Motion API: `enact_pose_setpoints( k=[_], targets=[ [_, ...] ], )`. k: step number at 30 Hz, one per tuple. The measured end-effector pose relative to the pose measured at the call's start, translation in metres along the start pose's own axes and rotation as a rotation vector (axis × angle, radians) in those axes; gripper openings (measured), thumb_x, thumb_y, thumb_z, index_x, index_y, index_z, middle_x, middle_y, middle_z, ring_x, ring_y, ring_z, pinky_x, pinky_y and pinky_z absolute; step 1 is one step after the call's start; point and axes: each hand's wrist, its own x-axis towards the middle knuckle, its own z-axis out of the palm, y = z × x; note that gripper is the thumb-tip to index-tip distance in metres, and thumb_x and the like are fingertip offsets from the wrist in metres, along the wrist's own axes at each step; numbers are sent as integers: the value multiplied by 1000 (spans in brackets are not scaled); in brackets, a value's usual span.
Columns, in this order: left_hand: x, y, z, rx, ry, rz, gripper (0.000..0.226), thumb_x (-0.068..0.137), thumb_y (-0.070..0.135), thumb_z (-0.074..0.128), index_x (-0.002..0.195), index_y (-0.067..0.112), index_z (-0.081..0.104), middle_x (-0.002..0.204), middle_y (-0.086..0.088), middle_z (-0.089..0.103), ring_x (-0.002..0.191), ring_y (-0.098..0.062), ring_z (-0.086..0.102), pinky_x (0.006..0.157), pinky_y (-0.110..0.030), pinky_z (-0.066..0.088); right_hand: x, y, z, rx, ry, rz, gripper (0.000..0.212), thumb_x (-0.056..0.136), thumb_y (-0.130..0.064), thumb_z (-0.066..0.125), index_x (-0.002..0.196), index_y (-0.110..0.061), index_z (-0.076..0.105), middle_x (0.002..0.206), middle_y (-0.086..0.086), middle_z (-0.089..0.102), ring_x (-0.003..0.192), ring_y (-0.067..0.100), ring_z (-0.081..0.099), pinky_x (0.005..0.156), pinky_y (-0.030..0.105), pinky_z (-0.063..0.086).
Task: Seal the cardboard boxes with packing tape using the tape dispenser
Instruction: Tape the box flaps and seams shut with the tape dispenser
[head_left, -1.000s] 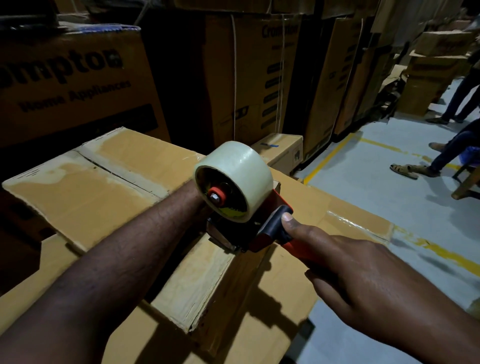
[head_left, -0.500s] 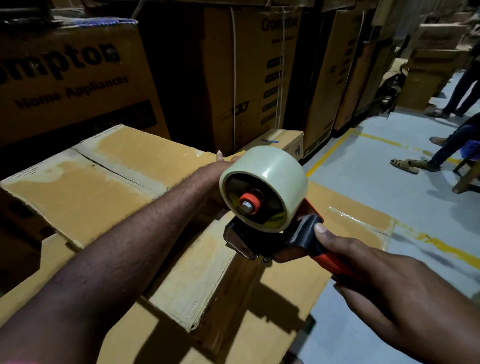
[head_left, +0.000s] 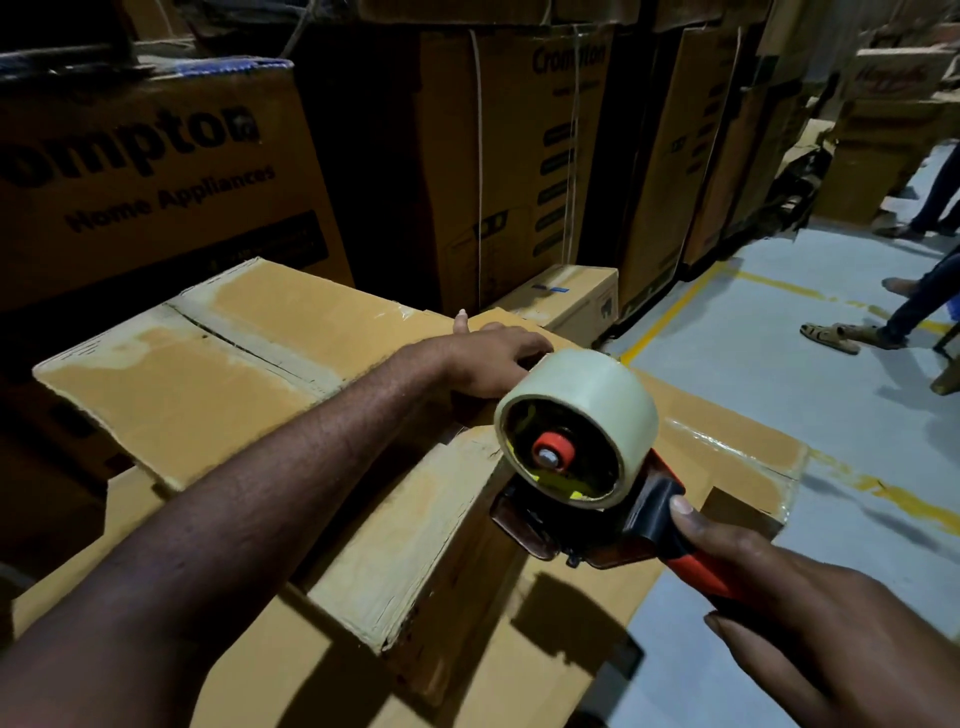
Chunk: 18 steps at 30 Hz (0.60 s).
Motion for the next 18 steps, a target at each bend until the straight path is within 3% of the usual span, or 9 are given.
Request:
enact_pose_setpoints(
  k=[3,5,7,10,13,15,17,18],
  targets=[
    [-5,6,1,-43,-18,33,66,97,54,55,155,28,35,162,1,32,155,-25,12,116,-67,-18,8,6,7,-12,-7,-41,88,80,-45,74,147,-65,20,119,-40,59,93,-4,69,67,16,55],
    [-10,3,1,-33,-24,54,78,92,63,49,158,27,29,166,0,26,156,-23,6,118,-64,-17,11,3,11,34,-85,-23,96,83,-39,76,144,-70,9,122,-44,50,99,-3,67,74,14,49],
    [-21,-1,4,-35,-30,74,79,99,56,48,163,23,14,171,-1,7,157,-22,-7,120,-60,-17,13,6,16,25,-92,-25,96,85,-40,74,144,-71,4,127,-41,50,98,-4,65,74,11,45],
    [-53,0,14,-32,-61,98,76,106,45,42,162,24,-6,169,-1,-18,152,-17,-25,123,-54,-16,15,12,20,21,-72,-3,93,84,-42,72,146,-67,8,125,-30,61,82,-10,55,66,8,41],
    [-91,2,24,21,-66,89,59,108,48,21,162,32,4,169,4,-14,149,-9,-25,121,-54,-20,16,13,22,57,-93,12,80,82,-54,56,147,-66,11,123,-29,61,80,-12,53,65,8,41],
    [-109,2,32,274,99,78,59,106,55,6,161,36,11,168,7,-3,154,-14,-16,116,-64,-21,17,13,22,74,-99,11,78,80,-57,52,146,-67,11,120,-33,60,77,-15,51,64,9,41],
    [-120,7,41,472,262,-25,68,101,60,-2,162,34,12,168,5,3,156,-21,-12,114,-69,-18,18,15,23,80,-102,7,84,81,-50,65,146,-67,15,113,-43,53,72,-22,49,61,4,40],
    [-125,13,45,459,301,-102,73,97,61,-4,162,31,10,170,2,2,156,-22,-12,117,-67,-16,18,16,24,87,-107,5,91,80,-42,74,146,-66,17,110,-48,49,73,-26,49,59,0,39]
  ],
)
